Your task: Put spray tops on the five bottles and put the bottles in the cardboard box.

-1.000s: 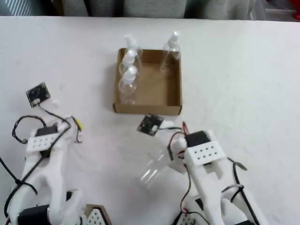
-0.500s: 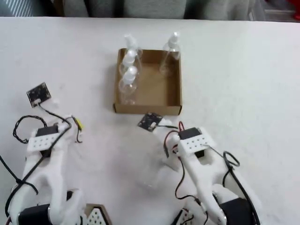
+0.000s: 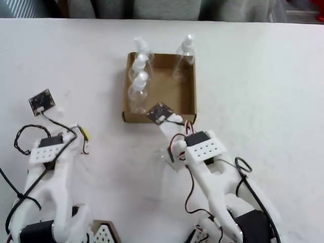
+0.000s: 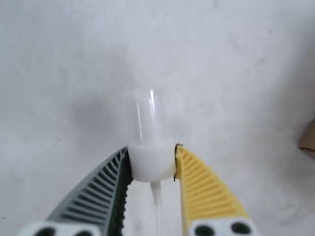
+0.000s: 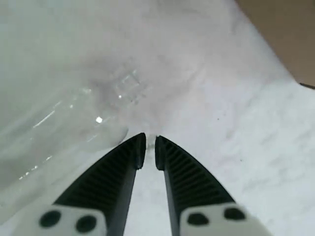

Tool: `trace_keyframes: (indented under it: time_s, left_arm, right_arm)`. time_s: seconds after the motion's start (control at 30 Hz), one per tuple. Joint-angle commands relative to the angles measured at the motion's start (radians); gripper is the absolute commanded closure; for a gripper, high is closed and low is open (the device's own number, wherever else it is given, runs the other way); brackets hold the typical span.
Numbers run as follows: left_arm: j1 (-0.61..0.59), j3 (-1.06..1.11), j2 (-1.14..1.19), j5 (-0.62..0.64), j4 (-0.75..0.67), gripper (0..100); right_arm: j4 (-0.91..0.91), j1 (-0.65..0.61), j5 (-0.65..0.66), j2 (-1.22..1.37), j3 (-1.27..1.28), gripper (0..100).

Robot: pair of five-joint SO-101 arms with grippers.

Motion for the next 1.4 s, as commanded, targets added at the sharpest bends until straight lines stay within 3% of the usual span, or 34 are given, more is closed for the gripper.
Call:
trace_keyframes:
  time_s: [0.0,0.37,0.83,1.13,1.37]
  left_arm:
    - [-0.004,-0.038,-0.002,0.0,-0.021,94]
    - [-0.004,-0.037,-0.002,-0.002,-0.021,94]
    - [-0.004,-0.035,-0.002,-0.003,-0.021,94]
    - [-0.004,-0.035,-0.002,-0.003,-0.023,94]
    - [-0.004,-0.035,-0.002,-0.003,-0.035,94]
  right_arm:
    - [0.001,-0.039,-0.029,-0.001,-0.055,98.4]
    - [0.004,-0.133,-0.04,0.002,-0.064,98.4]
    - [0.127,-0.097,-0.388,-0.01,-0.164,97.9]
    - [0.449,-0.222,-0.583,-0.01,-0.351,74.8]
    - [0.401,-0.335,-0.726,0.001,-0.364,68.8]
